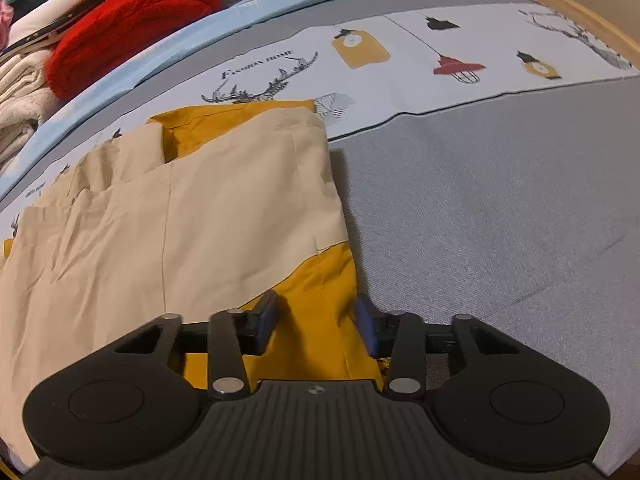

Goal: Fold large clothes

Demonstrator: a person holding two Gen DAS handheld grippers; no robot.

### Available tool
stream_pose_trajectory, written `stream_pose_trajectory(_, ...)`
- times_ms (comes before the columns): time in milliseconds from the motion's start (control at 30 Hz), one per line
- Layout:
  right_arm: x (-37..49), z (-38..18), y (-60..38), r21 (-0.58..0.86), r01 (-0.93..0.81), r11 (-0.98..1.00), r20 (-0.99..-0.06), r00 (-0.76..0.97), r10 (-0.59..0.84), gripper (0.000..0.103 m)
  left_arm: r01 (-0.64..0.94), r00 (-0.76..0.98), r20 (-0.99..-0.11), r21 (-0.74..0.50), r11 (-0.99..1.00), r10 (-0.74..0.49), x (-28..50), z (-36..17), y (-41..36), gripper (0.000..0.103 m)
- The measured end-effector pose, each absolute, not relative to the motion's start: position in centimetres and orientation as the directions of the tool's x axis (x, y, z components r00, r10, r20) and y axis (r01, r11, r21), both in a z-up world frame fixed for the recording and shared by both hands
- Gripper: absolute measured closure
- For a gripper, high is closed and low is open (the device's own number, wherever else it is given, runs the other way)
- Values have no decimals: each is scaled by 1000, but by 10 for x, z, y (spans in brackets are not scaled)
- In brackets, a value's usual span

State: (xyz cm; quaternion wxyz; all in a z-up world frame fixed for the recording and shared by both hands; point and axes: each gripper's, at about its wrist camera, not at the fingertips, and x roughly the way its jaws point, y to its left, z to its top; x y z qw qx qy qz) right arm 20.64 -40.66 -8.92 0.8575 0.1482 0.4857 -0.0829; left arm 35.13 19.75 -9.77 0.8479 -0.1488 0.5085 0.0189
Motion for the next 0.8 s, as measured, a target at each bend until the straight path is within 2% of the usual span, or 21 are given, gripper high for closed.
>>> stream_pose_trajectory(33, 206, -89, -406, 170, 281, 945, -856, 516, 1, 72, -184, 481, -869, -231, 955, -118, 352, -98, 197, 42)
stream_pose_trajectory(100, 204, -87, -406, 169, 272, 947, -851, 524, 1, 85, -182, 479, -871, -226, 957, -114, 352, -99, 196, 42)
stream_pose_trajectory(200, 202, -83, -405, 171, 260, 950, -837, 548, 1, 94, -180, 477, -872, -220, 959, -111, 354, -100, 195, 42)
stream_pose_trajectory(300, 200, -76, -400, 149, 227, 962, -818, 575, -9, 98, -171, 480, -870, -217, 961, -111, 355, -101, 195, 42)
stream_pose_trajectory(333, 199, -73, -398, 141, 216, 966, -810, 586, -13, 98, -164, 481, -870, -216, 963, -113, 356, -101, 194, 52)
stream_pose_trajectory(367, 197, -70, -396, 133, 206, 969, -797, 603, -19, 99, -154, 482, -869, -213, 965, -115, 356, -101, 194, 83)
stream_pose_trajectory(400, 196, -65, -395, 130, 200, 971, -784, 620, -23, 99, -142, 483, -868, -208, 968, -116, 356, -99, 195, 101)
stream_pose_trajectory(500, 190, -46, -392, 136, 182, 974, -721, 692, -29, 100, -117, 580, -804, -241, 964, -131, 349, -74, 203, 102)
stream_pose_trajectory(633, 178, -14, -390, 139, 168, 976, -586, 808, -56, 101, -61, 745, -653, -266, 962, -133, 334, -36, 206, 102)
stream_pose_trajectory(800, 186, 0, -385, 89, 187, 978, -461, 879, -126, 101, -24, 847, -528, -150, 988, -60, 333, -15, 184, 102)
